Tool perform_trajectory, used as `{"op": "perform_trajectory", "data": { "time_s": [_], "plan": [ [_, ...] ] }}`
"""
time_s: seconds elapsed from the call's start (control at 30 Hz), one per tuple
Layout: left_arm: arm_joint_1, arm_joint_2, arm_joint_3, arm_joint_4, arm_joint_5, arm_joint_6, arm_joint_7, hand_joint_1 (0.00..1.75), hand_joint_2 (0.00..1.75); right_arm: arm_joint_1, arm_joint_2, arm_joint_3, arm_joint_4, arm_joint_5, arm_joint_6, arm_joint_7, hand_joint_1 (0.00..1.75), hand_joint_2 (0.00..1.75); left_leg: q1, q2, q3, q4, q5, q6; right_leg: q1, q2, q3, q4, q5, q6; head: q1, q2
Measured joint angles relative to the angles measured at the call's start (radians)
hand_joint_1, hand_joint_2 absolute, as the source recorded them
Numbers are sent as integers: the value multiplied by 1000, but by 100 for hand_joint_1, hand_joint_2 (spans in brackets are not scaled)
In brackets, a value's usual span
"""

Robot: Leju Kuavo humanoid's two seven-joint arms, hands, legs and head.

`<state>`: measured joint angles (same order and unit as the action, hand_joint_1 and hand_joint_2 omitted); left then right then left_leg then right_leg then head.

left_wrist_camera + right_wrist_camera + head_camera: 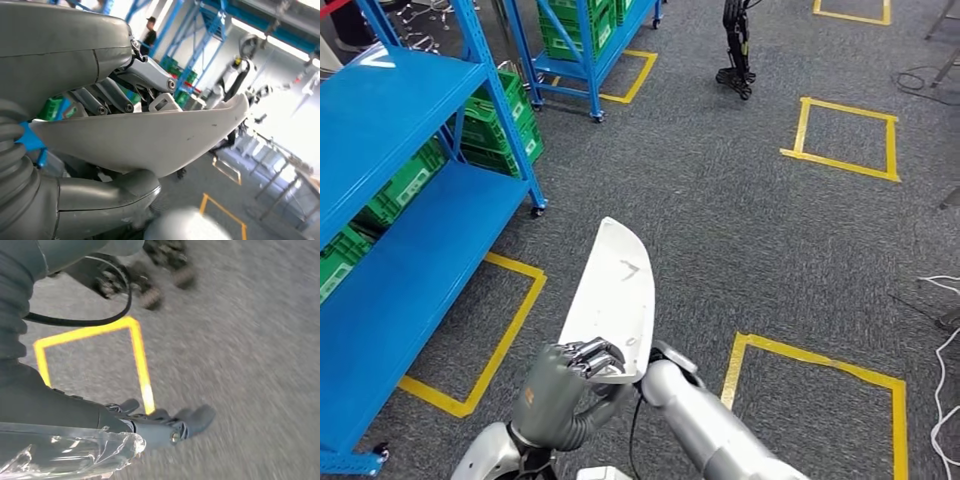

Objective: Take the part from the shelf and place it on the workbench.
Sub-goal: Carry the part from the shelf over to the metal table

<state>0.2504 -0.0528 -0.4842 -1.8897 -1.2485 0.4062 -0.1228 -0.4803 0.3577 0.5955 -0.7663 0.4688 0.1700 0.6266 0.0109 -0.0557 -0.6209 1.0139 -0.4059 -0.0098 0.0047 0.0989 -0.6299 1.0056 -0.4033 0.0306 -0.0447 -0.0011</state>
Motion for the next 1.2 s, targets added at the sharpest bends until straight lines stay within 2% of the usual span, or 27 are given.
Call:
{"op": "perform_trajectory", "data": {
  "time_s": [0.07, 0.1, 0.13, 0.2, 0.23, 0.27, 0.3, 0.33, 0.4, 0.47, 0.53, 0.6, 0.63, 0.7, 0.73, 0.77, 0.8, 0.83, 0.87, 0.9, 0.97, 1.0, 1.03, 1.07, 1.1, 1.13, 1.2],
  "plan": [
    [14, -5, 11, -21, -6, 11, 0, 175, 175, 35, -7, 6, -68, 44, -8, 13, 0, 175, 1, 15, -19, -13, 3, 4, -3, 2, -33, 2, 8, 15, -3, 0],
    [21, -7, 16, -30, -9, 13, 0, 175, 175, 51, -13, 5, -101, 64, -3, 20, 0, 175, 3, 23, -29, -17, 7, 7, -2, -13, -59, 19, 1, 23, -1, 0],
    [27, -10, 22, -40, -10, 13, 0, 175, 175, 62, -19, 5, -129, 78, 3, 25, 0, 175, 5, 32, -37, -20, 10, 10, -1, -35, -93, 57, -15, 31, 2, 0],
    [37, -13, 31, -52, -11, 14, 0, 175, 175, 74, -27, 5, -169, 89, 8, 27, 0, 175, 3, 51, -44, -19, 12, 13, -2, -84, -180, 191, -65, 42, 11, 0],
    [40, -14, 34, -56, -11, 14, 0, 175, 175, 76, -29, 5, -182, 90, 9, 27, 0, 175, 0, 61, -46, -18, 11, 14, -2, -96, -222, 258, -83, 44, 12, 0],
    [42, -14, 36, -59, -12, 14, 0, 175, 175, 78, -30, 4, -194, 91, 8, 27, 0, 175, -2, 72, -48, -16, 11, 15, -3, -100, -249, 299, -87, 44, 12, 0],
    [43, -15, 37, -61, -12, 16, 0, 175, 175, 80, -31, 3, -205, 94, 6, 27, 0, 175, -5, 80, -50, -15, 11, 15, -3, -101, -256, 303, -75, 42, 13, 0],
    [46, -17, 40, -63, -12, 19, 0, 175, 175, 82, -32, 0, -219, 101, 2, 26, 0, 175, -7, 87, -51, -15, 10, 16, -1, -102, -239, 268, -51, 38, 13, 0],
    [55, -26, 49, -73, -6, 28, 0, 175, 175, 91, -33, -14, -259, 117, -9, 27, 0, 175, -11, 99, -52, -14, 8, 15, 9, -126, -151, 122, 2, 26, 12, 0],
    [73, -39, 64, -98, 11, 34, -12, 175, 175, 125, -44, -62, -296, 141, -44, 25, 0, 175, -16, 114, -44, -16, 9, 11, 29, -151, -78, 6, 32, 6, 7, 0],
    [105, -46, 80, -134, 30, 41, -37, 175, 175, 222, -86, -171, -295, 177, -146, -51, 0, 175, -14, 129, -30, -25, 14, 4, 43, -150, -59, -32, 47, -9, 3, 0],
    [155, -42, 97, -177, 49, 69, -56, 175, 175, 330, -146, -322, -180, 166, -271, -261, 0, 175, -6, 121, -32, -26, 5, 0, 39, -139, -40, -55, 61, -21, 6, 0],
    [182, -40, 107, -203, 63, 85, -61, 175, 175, 372, -178, -411, -81, 137, -297, -421, 0, 175, -5, 105, -48, -2, -14, -1, 33, -134, -34, -63, 67, -27, 5, 0],
    [221, -38, 125, -248, 95, 88, -73, 175, 175, 430, -223, -568, 79, 89, -269, -811, 0, 175, -3, 68, -114, 109, -67, -6, 23, -119, -40, -68, 77, -34, 4, 0],
    [229, -41, 135, -266, 110, 74, -83, 175, 175, 446, -235, -632, 121, 79, -235, -1038, 0, 175, -2, 59, -159, 183, -90, -12, 19, -105, -51, -63, 82, -36, 3, 0],
    [233, -48, 147, -277, 120, 52, -97, 175, 175, 451, -232, -677, 129, 85, -204, -1204, 0, 175, 0, 56, -196, 241, -98, -18, 16, -87, -63, -57, 85, -36, 3, 0],
    [235, -59, 160, -286, 128, 30, -116, 175, 175, 456, -218, -717, 117, 104, -173, -1320, 0, 175, 0, 55, -220, 271, -93, -23, 12, -67, -74, -50, 88, -35, 2, 0],
    [237, -72, 174, -292, 134, 10, -138, 175, 175, 464, -197, -751, 84, 135, -144, -1372, 0, 175, 1, 54, -221, 261, -73, -28, 7, -49, -85, -43, 91, -32, 0, 0],
    [240, -86, 188, -298, 137, -6, -158, 175, 175, 478, -176, -783, 42, 173, -118, -1363, 0, 175, 2, 51, -199, 215, -45, -32, 2, -32, -93, -37, 93, -29, -1, 0],
    [242, -100, 201, -304, 140, -16, -177, 175, 175, 497, -156, -812, -2, 210, -98, -1336, 0, 175, 6, 39, -161, 148, -21, -34, -2, -18, -101, -31, 95, -24, -1, 0],
    [245, -122, 221, -316, 144, -28, -205, 175, 175, 526, -126, -860, -69, 265, -80, -1211, 0, 175, 10, 5, -80, 19, 4, -29, -8, 1, -114, -27, 103, -13, 0, 0],
    [245, -133, 229, -322, 146, -31, -217, 175, 175, 535, -115, -884, -89, 285, -78, -1126, 0, 175, 10, -6, -59, -15, 9, -23, -11, 8, -119, -28, 110, -6, -2, 0],
    [246, -142, 235, -327, 148, -35, -227, 175, 175, 542, -106, -908, -100, 300, -79, -1052, 0, 175, 7, -7, -54, -27, 13, -15, -13, 14, -126, -33, 118, 2, -5, 0],
    [248, -150, 241, -329, 150, -38, -235, 175, 175, 546, -100, -935, -104, 314, -82, -1001, 0, 175, 6, 5, -62, -27, 22, -8, -17, 24, -130, -35, 127, 9, -8, 0],
    [249, -155, 245, -331, 153, -41, -241, 175, 175, 548, -97, -965, -102, 327, -89, -979, 0, 175, 7, 12, -64, -32, 24, -2, -15, 17, -141, -30, 130, 15, -9, 0],
    [252, -160, 249, -332, 158, -46, -246, 175, 175, 548, -96, -997, -93, 341, -99, -972, 0, 175, 10, 20, -66, -38, 25, 3, -12, -3, -159, -11, 129, 22, -3, 0],
    [254, -165, 257, -334, 184, -64, -257, 175, 175, 538, -96, -1069, -52, 380, -129, -979, 0, 175, 12, 39, -57, -50, 22, 10, -8, -61, -220, 91, 100, 33, 7, 0]
  ]
}}
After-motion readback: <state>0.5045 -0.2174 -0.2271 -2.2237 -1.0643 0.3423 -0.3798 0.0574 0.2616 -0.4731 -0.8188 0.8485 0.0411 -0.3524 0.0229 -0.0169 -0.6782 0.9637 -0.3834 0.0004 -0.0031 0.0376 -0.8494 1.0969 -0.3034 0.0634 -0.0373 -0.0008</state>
